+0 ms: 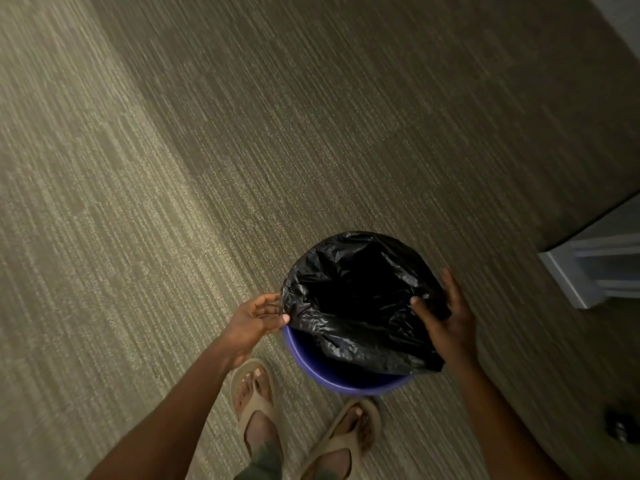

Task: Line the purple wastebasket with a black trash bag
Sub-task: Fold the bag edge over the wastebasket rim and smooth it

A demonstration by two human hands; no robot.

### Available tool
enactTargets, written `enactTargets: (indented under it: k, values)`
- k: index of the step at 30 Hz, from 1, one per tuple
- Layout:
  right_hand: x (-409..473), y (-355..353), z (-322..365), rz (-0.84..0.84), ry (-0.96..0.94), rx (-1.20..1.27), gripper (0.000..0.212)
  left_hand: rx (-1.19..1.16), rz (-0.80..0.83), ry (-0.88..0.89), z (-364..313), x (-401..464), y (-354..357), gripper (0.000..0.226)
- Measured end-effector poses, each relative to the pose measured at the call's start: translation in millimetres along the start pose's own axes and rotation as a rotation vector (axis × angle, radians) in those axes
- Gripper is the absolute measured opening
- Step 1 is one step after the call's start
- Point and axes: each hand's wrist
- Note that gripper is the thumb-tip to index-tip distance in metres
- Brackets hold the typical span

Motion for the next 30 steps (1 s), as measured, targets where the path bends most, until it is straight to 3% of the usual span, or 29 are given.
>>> enactTargets:
  k: [4, 11, 13, 15, 18, 20, 22, 24, 27, 30]
  values:
    - [-26.9, 0.5, -9.7, 0.113, -0.136, -0.169, 0.111, 0.133, -0.104, 0.087, -0.3, -9.7, -6.4, 0.042]
    - [-51.2, -7.1, -34.4, 0.174, -0.115, -0.306, 0.143, 0.379, -0.291, 0.155, 9.0, -28.6, -22.1, 0.026]
    - [-54.2, -7.9, -34.9, 0.182, -0.118, -0.305, 0.146, 0.444, -0.457, 0.362, 7.9, -38.2, -14.5, 0.026]
    - [-53.2, -7.3, -32.0, 0.171, -0.106, -0.255, 0.144, 0.521, -0.527, 0.707, 3.3, -55.3, 2.4, 0.025]
    - [-49.8, -3.4, -25.9, 0.16, -0.071, -0.181, 0.13, 0.766, -0.234, 1.136, -0.2, -78.4, 32.3, 0.044]
    - [-47.0, -1.2, -22.6, 0.152, -0.044, -0.174, 0.119, 1.075, -0.052, 1.255, 0.2, -85.7, 53.0, 0.062]
    - [-44.6, 0.0, -18.9, 0.135, -0.005, -0.169, 0.117, 1.423, 0.032, 1.154, 1.0, -90.2, 68.0, 0.073]
    - [-46.1, 1.2, -15.1, 0.086, -0.006, -0.245, 0.118, 1.58, 0.046, 0.948, 5.8, -90.1, 71.1, 0.073]
    - [-60.0, 2.7, -9.0, -0.105, -0.131, -0.404, 0.107, 1.63, -0.018, 0.838, 18.4, -89.7, 61.7, 0.071]
    - [-83.2, 3.4, -9.7, -0.264, -0.423, -0.447, 0.074, 1.554, -0.016, 0.875, 22.7, -95.2, 45.8, 0.064]
Point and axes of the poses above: each hand's wrist, its own x-axis towards the middle knuckle, its own y-axis out of the palm, z = x × y, and after that the axes turned 9 degrees about -z, right-handed
